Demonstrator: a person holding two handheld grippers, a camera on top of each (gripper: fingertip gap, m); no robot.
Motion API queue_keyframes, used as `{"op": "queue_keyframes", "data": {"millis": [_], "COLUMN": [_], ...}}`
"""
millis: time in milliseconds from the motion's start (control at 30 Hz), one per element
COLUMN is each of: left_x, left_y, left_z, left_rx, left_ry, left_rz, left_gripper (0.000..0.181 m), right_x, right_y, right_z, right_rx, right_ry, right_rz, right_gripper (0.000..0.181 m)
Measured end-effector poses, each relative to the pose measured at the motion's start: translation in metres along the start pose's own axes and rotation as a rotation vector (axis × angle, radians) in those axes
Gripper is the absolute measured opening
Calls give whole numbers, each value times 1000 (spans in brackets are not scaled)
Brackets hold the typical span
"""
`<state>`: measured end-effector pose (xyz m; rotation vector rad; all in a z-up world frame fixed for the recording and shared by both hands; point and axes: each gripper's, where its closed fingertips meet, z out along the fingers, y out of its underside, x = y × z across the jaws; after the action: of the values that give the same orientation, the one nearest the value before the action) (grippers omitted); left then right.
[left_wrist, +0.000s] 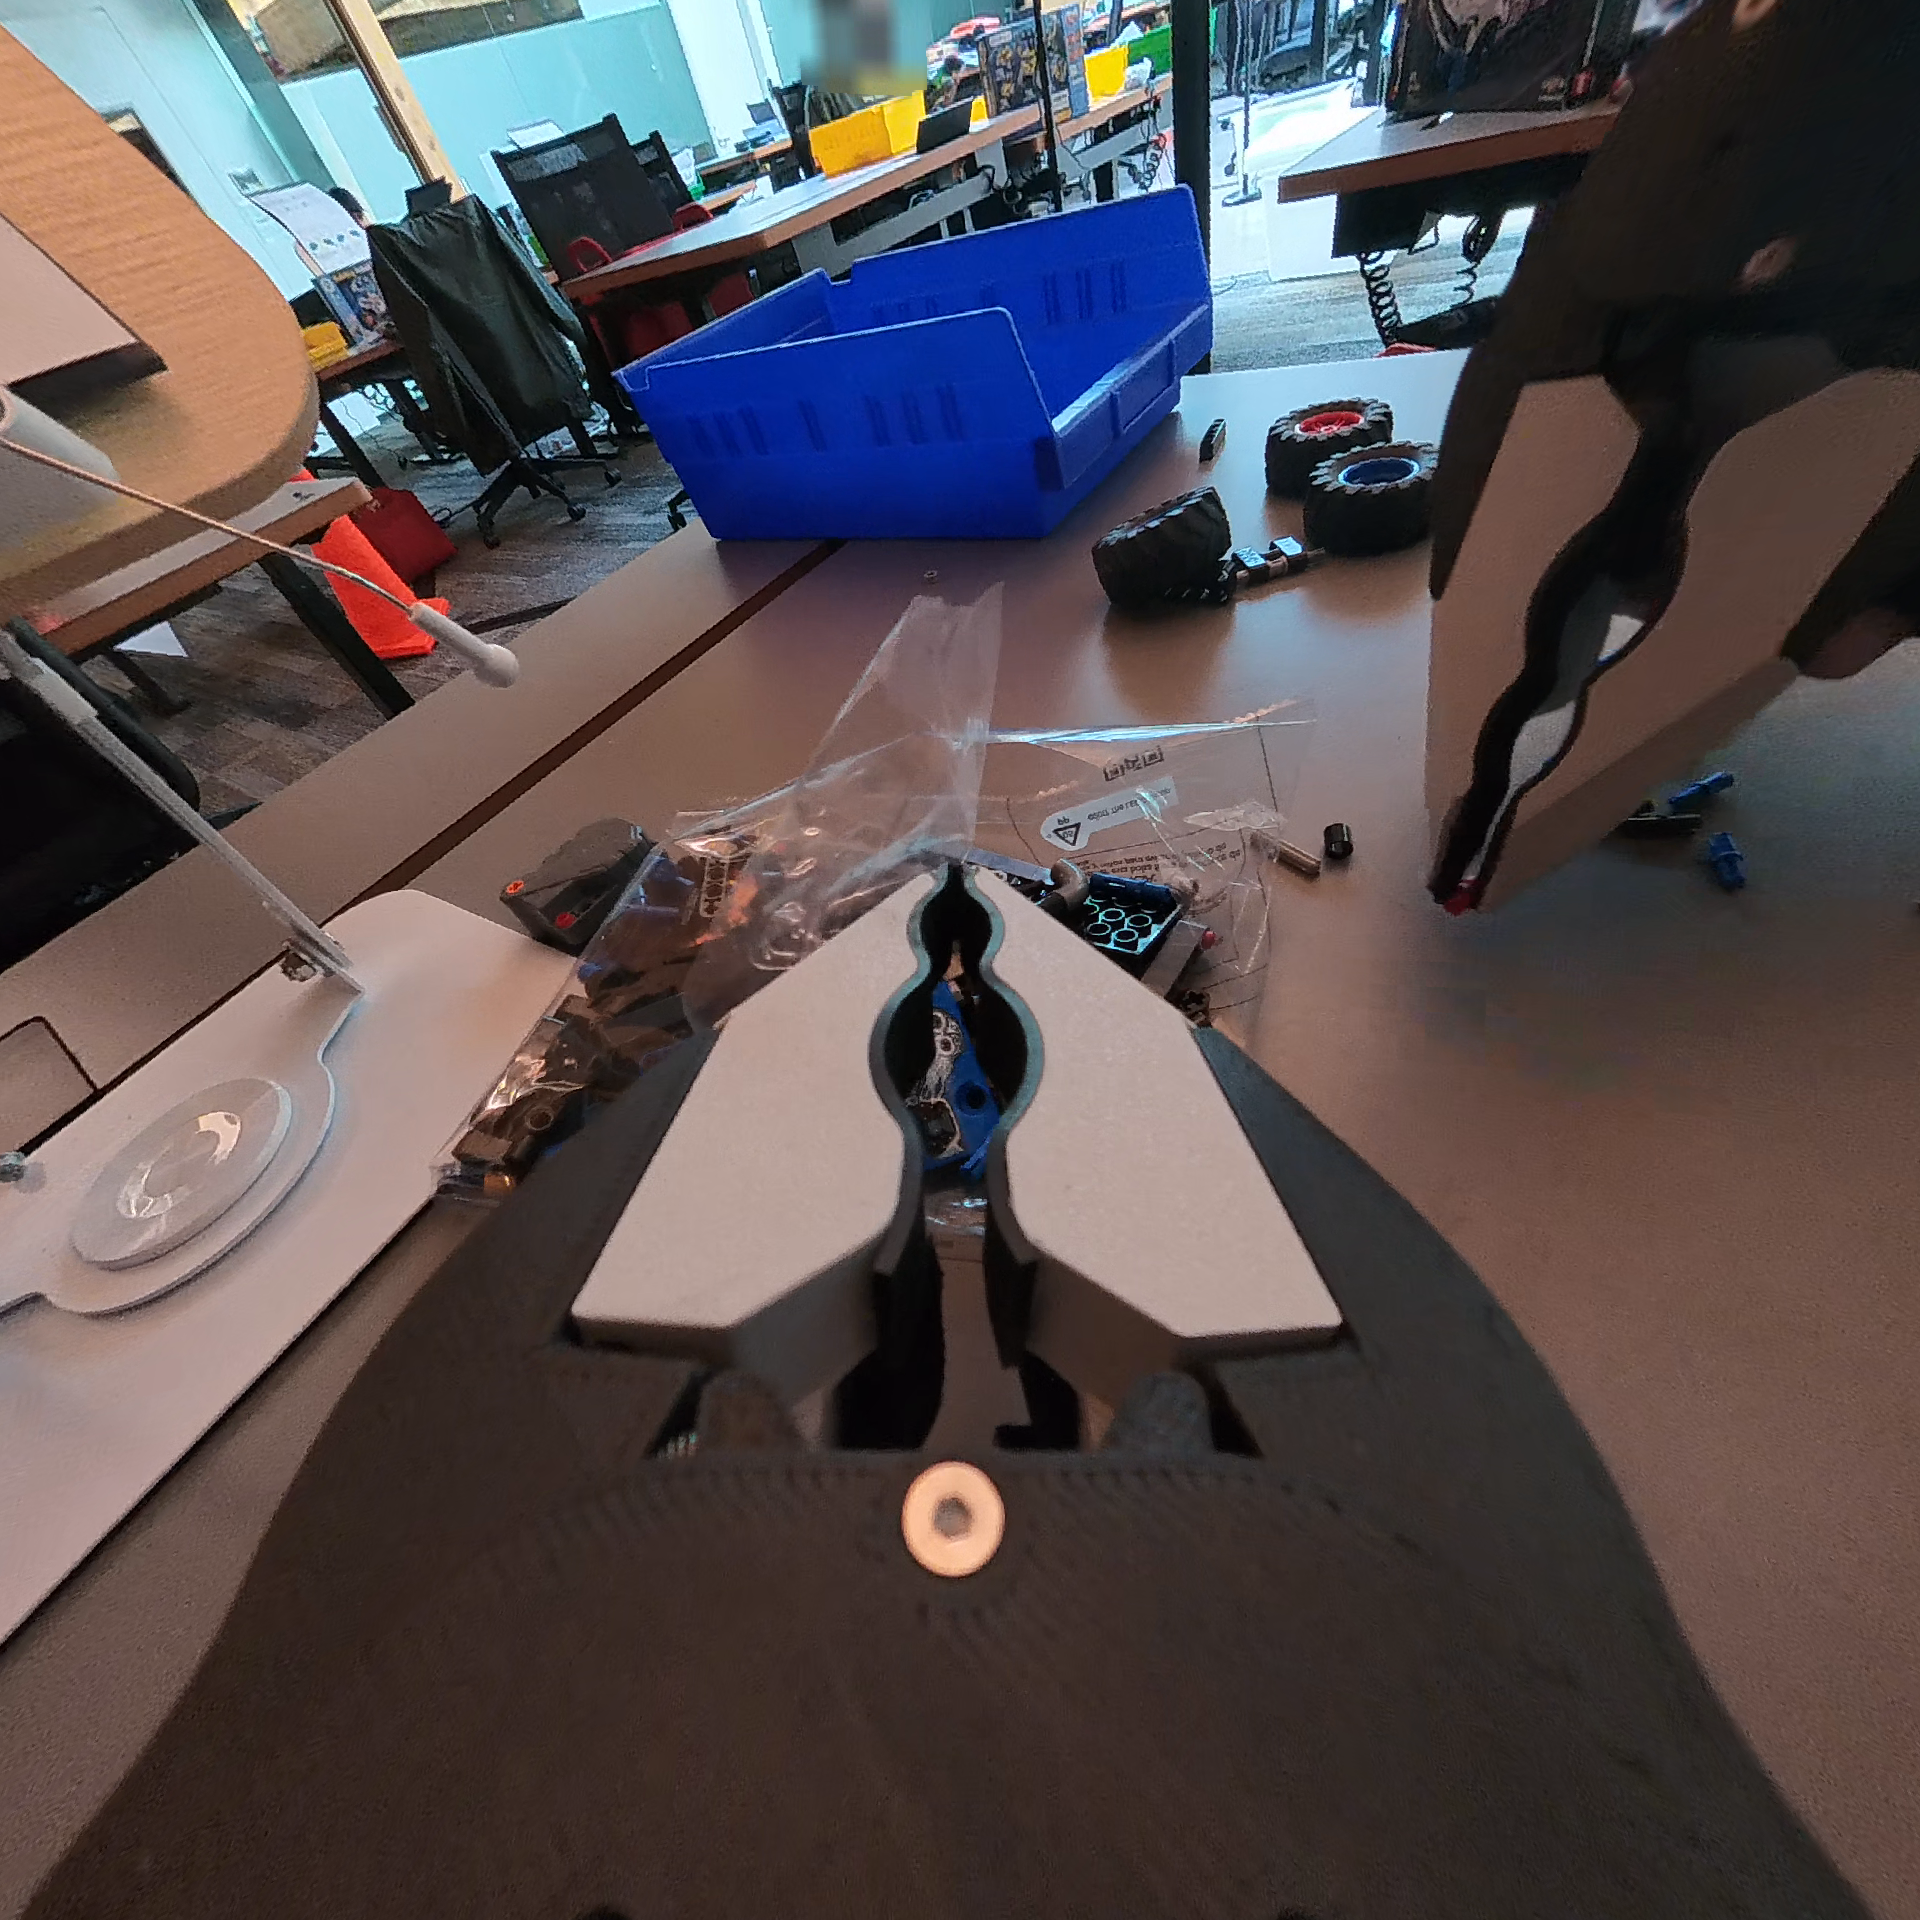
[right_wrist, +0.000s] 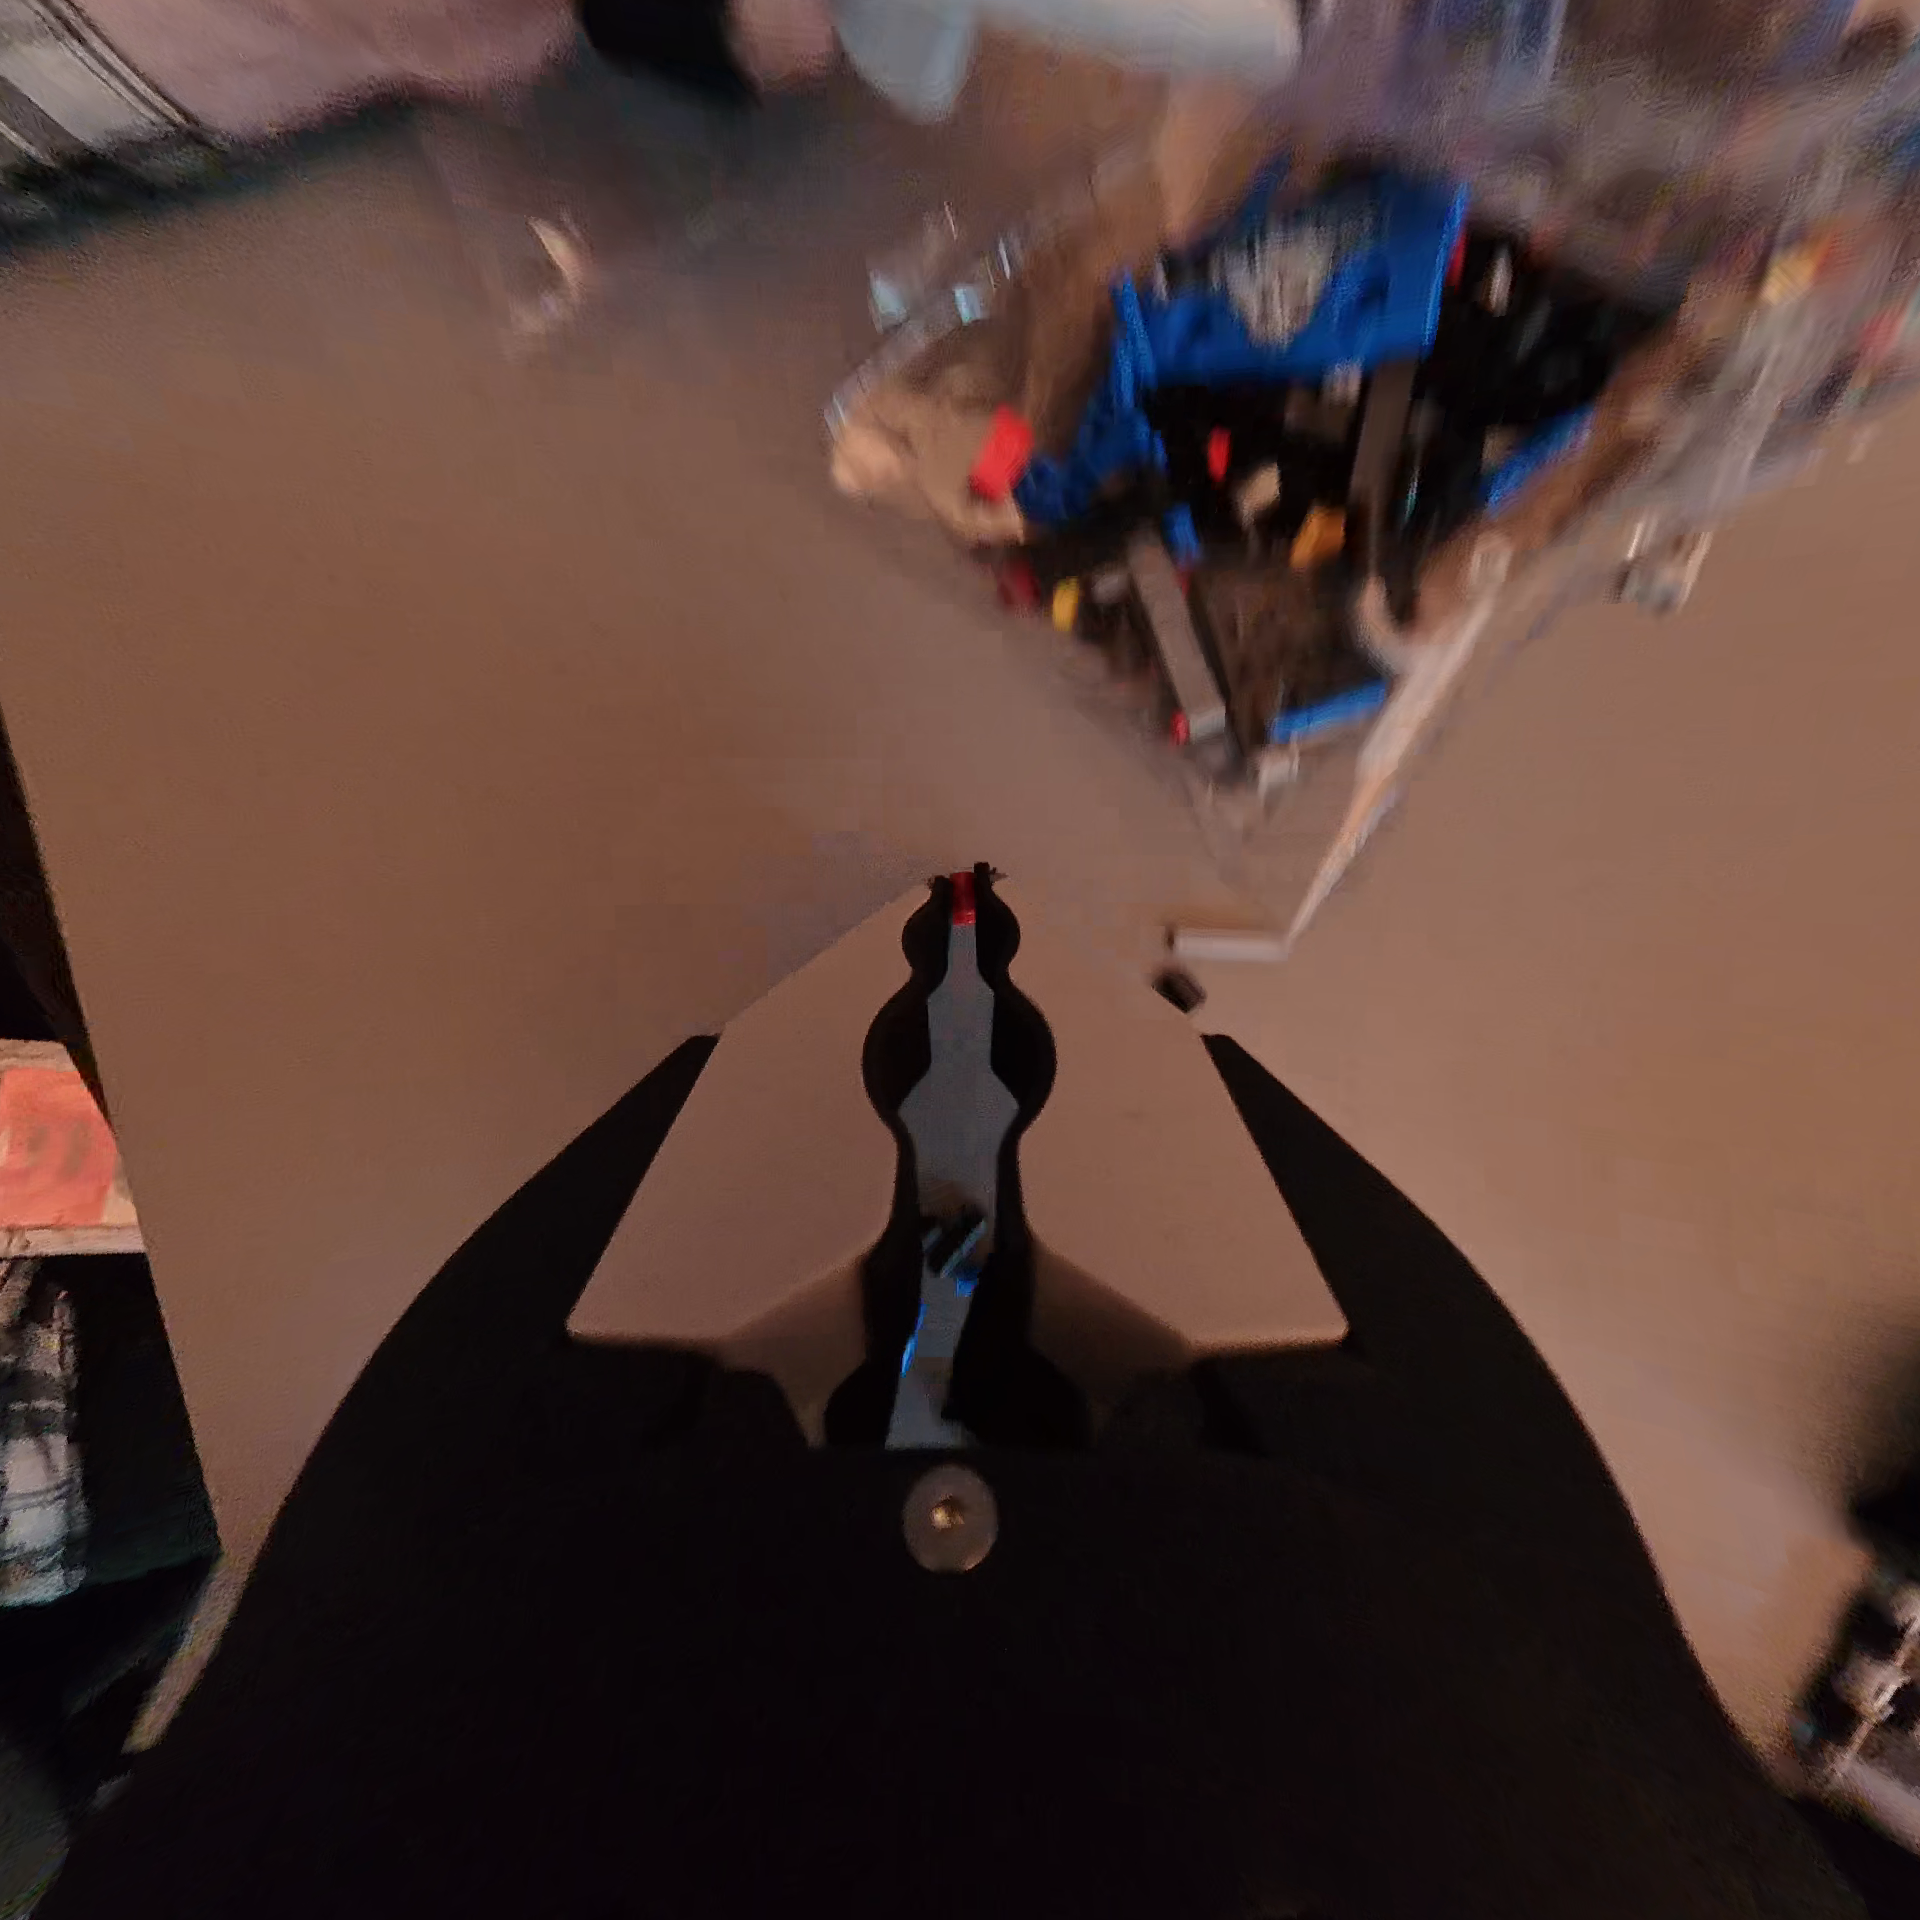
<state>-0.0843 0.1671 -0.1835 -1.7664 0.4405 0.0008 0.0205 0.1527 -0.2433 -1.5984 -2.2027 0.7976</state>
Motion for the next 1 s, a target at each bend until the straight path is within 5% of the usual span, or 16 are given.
{"op": "queue_keyframes", "data": {"millis": [200, 333, 433, 733, 1000], "left_x": [-4, -7, -8, -13, -14], "left_y": [-2, -2, -2, -3, -1], "left_z": [-2, -3, -3, -4, -4], "left_rx": [12, 20, 24, 34, 29], "left_ry": [-13, -22, -22, -40, -46], "left_rz": [-10, -25, -32, -48, -50], "left_gripper": [0, 0, 0, 0, 0], "right_x": [3, 34, 45, 67, 76], "right_y": [-85, -104, -102, -50, -1], "right_z": [1, 20, 23, -32, -16], "right_rx": [162, 129, 112, 136, 8], "right_ry": [74, 185, 213, 255, 183], "right_rz": [-170, -197, -151, 20, 85], "right_gripper": [2, 4, 21, 22, 24]}}
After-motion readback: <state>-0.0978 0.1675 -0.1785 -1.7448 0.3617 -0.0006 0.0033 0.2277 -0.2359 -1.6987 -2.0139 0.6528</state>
